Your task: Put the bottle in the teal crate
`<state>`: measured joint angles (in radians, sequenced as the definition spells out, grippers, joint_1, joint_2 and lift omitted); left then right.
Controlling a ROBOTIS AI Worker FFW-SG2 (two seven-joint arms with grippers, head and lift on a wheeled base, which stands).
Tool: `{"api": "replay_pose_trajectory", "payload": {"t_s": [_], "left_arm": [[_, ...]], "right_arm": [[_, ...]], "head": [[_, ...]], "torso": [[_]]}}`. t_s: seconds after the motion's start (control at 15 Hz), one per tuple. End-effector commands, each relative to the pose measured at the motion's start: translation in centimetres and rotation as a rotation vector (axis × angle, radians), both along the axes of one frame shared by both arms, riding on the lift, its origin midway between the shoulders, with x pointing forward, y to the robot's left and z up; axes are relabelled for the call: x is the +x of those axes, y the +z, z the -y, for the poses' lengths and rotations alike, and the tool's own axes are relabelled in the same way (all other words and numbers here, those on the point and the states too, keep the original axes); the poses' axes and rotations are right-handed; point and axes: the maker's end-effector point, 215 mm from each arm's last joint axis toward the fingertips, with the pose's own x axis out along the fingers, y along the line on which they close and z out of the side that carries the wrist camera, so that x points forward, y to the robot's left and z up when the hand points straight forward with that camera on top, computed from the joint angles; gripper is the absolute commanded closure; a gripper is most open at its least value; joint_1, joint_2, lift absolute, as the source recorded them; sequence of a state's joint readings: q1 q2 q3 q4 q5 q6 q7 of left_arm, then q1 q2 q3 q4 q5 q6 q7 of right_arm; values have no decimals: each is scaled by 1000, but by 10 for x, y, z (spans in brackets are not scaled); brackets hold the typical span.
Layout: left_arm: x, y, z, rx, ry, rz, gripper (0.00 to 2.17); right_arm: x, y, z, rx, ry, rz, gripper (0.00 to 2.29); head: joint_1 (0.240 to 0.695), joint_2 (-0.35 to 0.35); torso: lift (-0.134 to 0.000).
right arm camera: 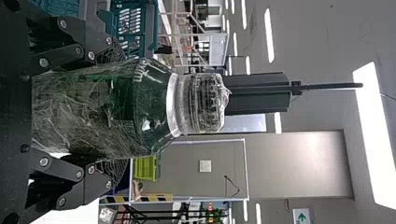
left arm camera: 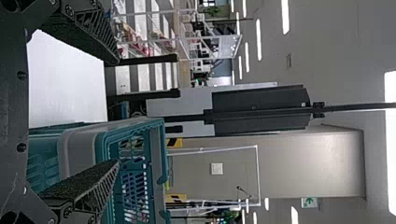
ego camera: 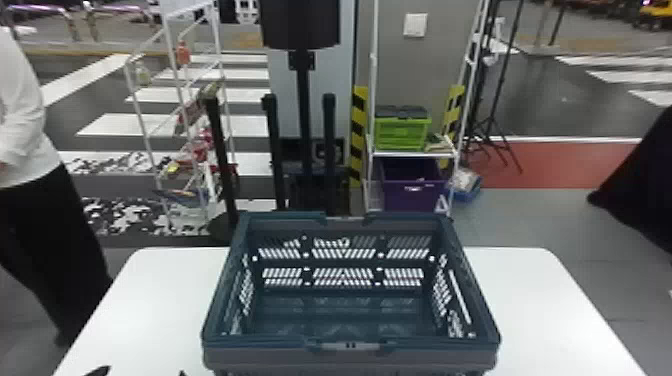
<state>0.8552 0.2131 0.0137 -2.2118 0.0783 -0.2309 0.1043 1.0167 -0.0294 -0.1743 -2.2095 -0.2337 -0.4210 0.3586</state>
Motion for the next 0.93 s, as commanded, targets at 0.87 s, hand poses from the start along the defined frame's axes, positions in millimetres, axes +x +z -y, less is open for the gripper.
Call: {"api": "replay_pose_trajectory", "payload": {"t_s": [0.87], "left_arm": [[0,-7,-2,0,3,-11,137]], "right_arm": [[40,2,11,-21,-1,-22,1949]], "head": [[499,0]], "torso": [[0]]}}
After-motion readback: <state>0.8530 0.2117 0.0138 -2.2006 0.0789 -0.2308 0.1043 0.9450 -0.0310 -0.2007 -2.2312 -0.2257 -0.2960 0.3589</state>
